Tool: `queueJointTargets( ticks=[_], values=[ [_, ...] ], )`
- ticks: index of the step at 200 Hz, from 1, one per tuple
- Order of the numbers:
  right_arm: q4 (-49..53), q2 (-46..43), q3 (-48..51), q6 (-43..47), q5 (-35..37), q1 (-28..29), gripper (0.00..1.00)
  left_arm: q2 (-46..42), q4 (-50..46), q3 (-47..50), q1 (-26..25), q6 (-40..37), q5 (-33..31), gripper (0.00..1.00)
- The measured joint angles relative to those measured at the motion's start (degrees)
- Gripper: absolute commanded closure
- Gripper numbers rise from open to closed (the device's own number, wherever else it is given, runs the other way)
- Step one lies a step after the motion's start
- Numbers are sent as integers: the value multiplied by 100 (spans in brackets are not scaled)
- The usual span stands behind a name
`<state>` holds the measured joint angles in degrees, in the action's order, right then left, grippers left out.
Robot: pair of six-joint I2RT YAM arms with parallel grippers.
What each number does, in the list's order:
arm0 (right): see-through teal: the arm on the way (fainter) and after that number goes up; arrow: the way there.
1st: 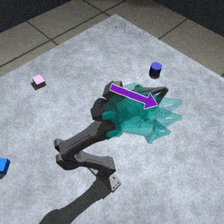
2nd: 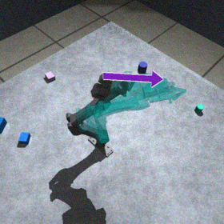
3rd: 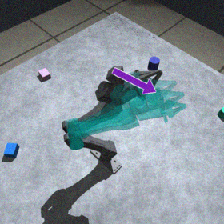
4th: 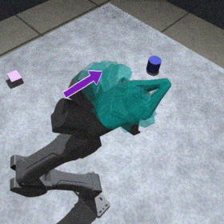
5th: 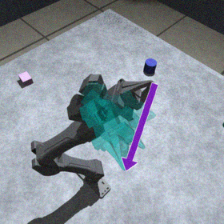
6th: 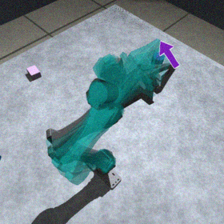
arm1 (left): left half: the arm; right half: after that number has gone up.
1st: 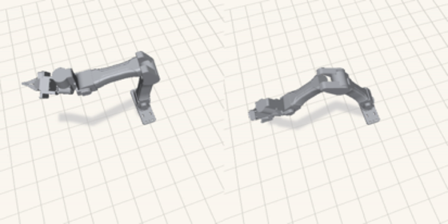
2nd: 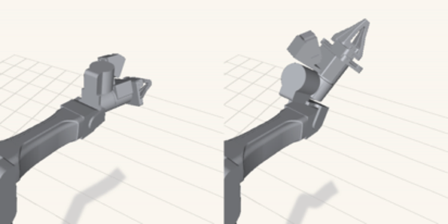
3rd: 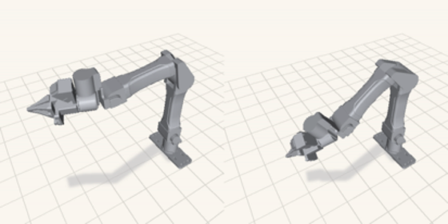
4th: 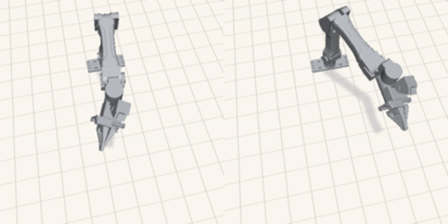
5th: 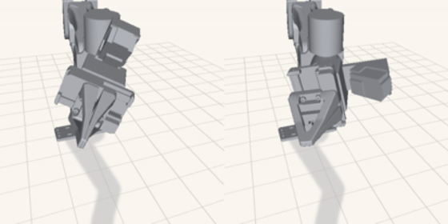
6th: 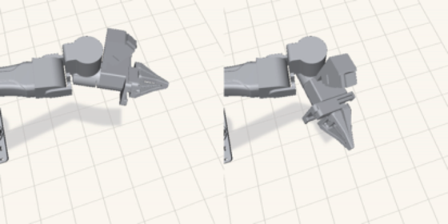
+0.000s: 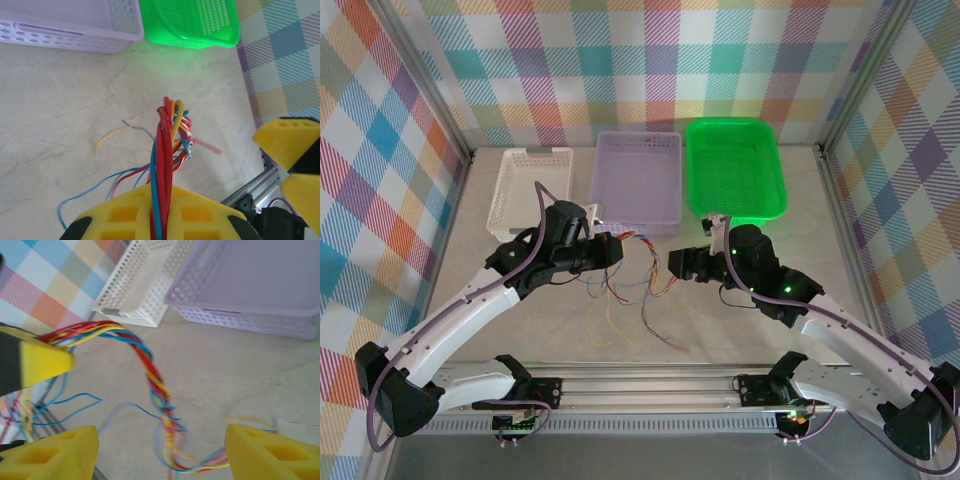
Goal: Untangle the cables
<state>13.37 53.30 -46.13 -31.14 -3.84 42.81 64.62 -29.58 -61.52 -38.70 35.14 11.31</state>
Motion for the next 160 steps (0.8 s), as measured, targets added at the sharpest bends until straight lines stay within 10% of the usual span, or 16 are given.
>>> queueJointTargets(
  ticks=[160],
  values=[
    [-1600,1084,297,-575,-1261,455,32,-190,1025,472,0,793,44,100]
  ],
)
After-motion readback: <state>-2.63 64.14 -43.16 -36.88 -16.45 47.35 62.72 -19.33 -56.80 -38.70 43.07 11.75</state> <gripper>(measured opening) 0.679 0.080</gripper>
